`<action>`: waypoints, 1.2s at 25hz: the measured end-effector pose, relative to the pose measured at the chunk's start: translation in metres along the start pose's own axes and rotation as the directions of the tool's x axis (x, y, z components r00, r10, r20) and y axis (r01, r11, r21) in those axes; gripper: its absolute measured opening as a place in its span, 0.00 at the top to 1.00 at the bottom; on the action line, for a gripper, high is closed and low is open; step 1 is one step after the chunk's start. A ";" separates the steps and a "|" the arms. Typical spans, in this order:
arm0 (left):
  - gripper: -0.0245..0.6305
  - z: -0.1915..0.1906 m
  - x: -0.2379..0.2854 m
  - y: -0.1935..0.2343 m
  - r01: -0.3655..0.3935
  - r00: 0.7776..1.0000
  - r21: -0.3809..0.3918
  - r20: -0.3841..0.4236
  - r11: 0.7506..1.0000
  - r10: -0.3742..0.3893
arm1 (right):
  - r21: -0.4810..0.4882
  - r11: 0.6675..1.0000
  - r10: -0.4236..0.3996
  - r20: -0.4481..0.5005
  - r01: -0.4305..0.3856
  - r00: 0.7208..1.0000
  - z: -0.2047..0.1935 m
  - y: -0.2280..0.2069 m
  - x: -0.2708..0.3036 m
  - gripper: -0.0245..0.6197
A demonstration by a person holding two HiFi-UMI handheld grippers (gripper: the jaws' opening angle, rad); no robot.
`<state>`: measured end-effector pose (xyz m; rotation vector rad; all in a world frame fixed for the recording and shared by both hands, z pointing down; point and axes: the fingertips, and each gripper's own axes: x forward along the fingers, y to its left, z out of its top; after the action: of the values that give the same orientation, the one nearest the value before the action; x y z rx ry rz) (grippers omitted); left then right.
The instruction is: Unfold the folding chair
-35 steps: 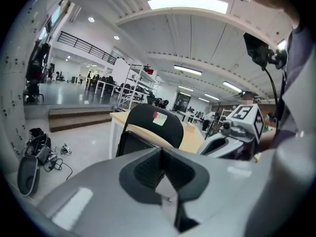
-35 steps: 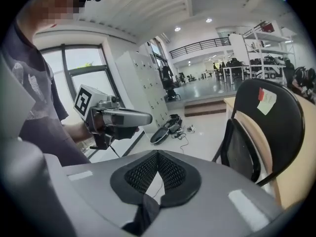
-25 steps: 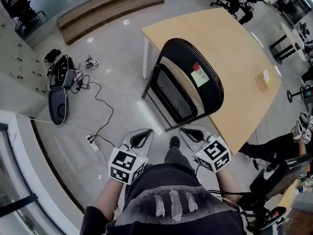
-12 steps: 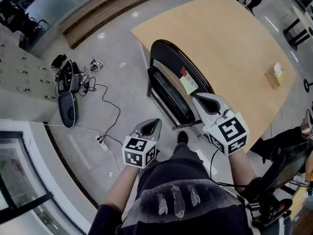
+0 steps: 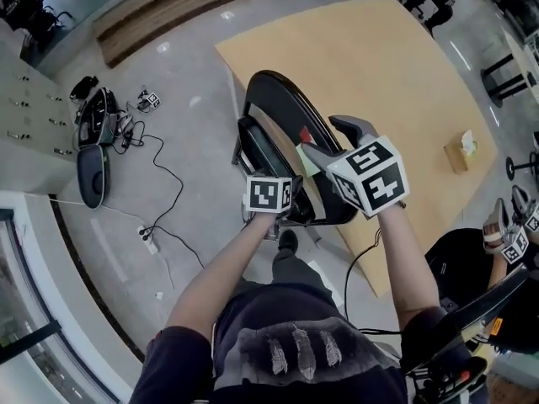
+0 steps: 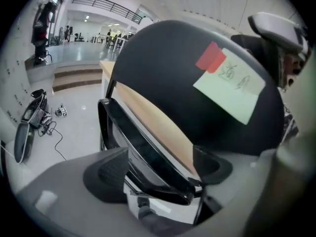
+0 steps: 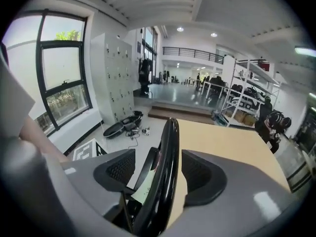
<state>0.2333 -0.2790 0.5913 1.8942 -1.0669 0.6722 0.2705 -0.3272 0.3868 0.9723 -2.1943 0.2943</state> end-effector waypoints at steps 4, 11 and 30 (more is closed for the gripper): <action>0.34 -0.010 0.030 0.008 -0.031 0.996 -0.013 -0.078 0.999 0.030 | 0.000 1.000 -0.021 -0.121 0.021 0.992 -0.023 -0.004 0.026 0.50; 0.37 -0.033 0.065 0.013 0.007 0.990 -0.103 -0.142 0.995 -0.021 | -0.024 1.000 -0.013 -0.190 0.009 0.982 -0.010 -0.024 0.047 0.62; 0.51 -0.063 0.052 0.027 0.259 0.955 -0.365 -0.045 0.894 -0.295 | 0.009 0.999 -0.030 -0.379 0.036 0.925 -0.030 -0.033 0.082 0.74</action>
<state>0.2326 -0.2536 0.6736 1.6347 -0.7723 0.3738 0.2718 -0.3816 0.4625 0.8758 -1.8229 0.4457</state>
